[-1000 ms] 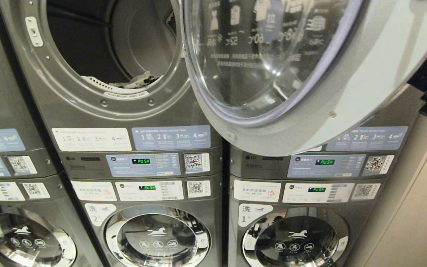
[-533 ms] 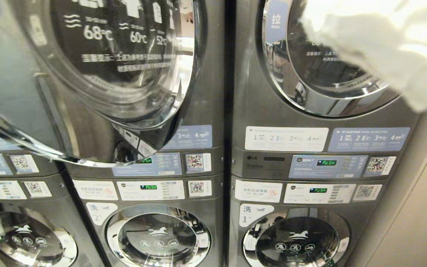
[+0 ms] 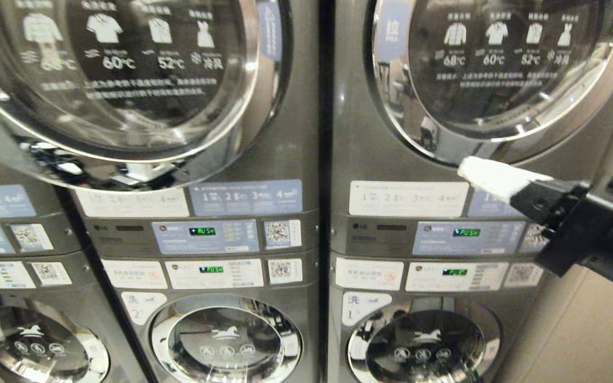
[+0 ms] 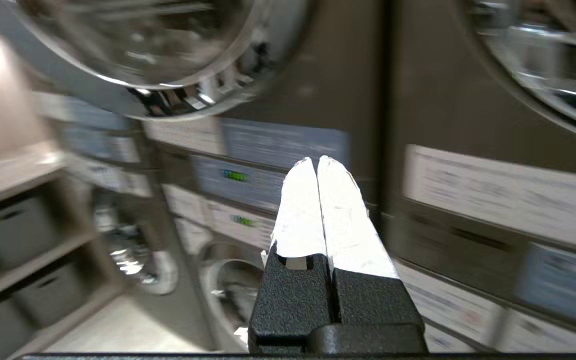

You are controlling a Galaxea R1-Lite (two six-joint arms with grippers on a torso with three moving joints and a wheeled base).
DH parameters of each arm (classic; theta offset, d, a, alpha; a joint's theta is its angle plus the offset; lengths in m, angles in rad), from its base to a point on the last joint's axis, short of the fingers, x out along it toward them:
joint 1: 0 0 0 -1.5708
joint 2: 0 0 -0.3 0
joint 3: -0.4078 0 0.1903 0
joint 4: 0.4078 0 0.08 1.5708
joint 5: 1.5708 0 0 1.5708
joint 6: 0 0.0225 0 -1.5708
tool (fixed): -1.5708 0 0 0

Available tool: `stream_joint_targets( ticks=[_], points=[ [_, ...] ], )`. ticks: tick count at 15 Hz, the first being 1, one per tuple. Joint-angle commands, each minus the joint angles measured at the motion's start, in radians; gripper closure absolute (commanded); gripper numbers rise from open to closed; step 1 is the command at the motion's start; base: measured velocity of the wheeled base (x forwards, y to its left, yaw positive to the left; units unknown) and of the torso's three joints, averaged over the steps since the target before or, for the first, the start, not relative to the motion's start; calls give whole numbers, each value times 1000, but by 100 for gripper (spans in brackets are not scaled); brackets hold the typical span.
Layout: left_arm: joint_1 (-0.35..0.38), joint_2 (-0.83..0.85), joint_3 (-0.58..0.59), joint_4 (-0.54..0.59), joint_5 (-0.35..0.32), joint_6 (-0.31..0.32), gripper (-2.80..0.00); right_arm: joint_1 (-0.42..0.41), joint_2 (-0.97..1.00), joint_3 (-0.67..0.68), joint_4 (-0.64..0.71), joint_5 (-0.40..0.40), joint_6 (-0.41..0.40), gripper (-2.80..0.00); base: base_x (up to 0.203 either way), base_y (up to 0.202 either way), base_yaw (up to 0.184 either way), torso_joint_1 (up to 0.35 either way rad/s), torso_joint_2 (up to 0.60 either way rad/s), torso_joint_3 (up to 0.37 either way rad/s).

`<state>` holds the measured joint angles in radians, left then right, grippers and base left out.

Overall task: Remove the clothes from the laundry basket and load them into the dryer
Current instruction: Close the dryer

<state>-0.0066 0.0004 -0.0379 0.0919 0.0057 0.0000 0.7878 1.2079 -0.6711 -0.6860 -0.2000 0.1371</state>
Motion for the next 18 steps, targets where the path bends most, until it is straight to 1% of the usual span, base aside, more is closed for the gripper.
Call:
stream_joint_targets(
  ticks=[1, 3, 5, 6, 8, 10, 11, 12, 13, 15, 16, 17, 18],
  points=[
    [0, 0, 1, 1, 0, 0, 0, -103, -110, 95, -4, 0, -3, 0, 0, 0, 0, 0, 0, 0],
    [0, 0, 1, 2, 0, 0, 0, -169, -194, 168, 0, -3, -14, 0, 0, 0, 0, 0, 0, 0],
    [0, 0, 1, 0, 0, 0, 0, -299, -220, 179, 2, -5, -39, 0, 0, 0, 0, 0, 0, 0],
    [0, 0, 1, 0, 0, 0, 0, -392, -234, 180, 9, -5, -54, 0, 0, 0, 0, 0, 0, 0],
    [0, 0, 1, 0, 0, 2, 0, -620, -274, 177, 53, -7, -72, 0, 0, 0, 0, 0, 0, 0],
    [0, 0, 1, 0, 0, 1, 0, -923, -319, 176, 97, -12, -91, 0, 0, 0, 0, 0, 0, 0],
    [0, 0, 1, 0, 0, 2, 0, -1046, -347, 186, 112, -7, -103, 0, 0, 0, 0, 0, 0, 0],
    [0, 0, 1, 0, 0, 2, 0, -1135, -400, 227, 126, 18, -121, 0, 0, 0, 0, 0, 0, 0],
    [0, 0, 1, 0, 0, 2, 0, -1181, -485, 307, 135, 74, -150, 0, 0, 0, 0, 0, 0, 0],
    [1, 1, -1, 3, 0, 2, 0, -1187, -731, 473, 193, 218, -223, 0, 0, 0, 0, 0, 0, 0],
    [0, 0, 1, -1, 0, 3, 0, -1185, -835, 522, 250, 266, -255, 0, 0, 0, 0, 0, 0, 0],
    [0, 0, 1, -1, 0, 2, 0, -1183, -901, 562, 335, 303, -284, 0, 0, 0, 0, 0, 0, 0],
    [0, 0, 1, -1, 0, 2, 0, -1181, -940, 589, 488, 312, -306, 0, 0, 0, 0, 0, 0, 0]
  ],
)
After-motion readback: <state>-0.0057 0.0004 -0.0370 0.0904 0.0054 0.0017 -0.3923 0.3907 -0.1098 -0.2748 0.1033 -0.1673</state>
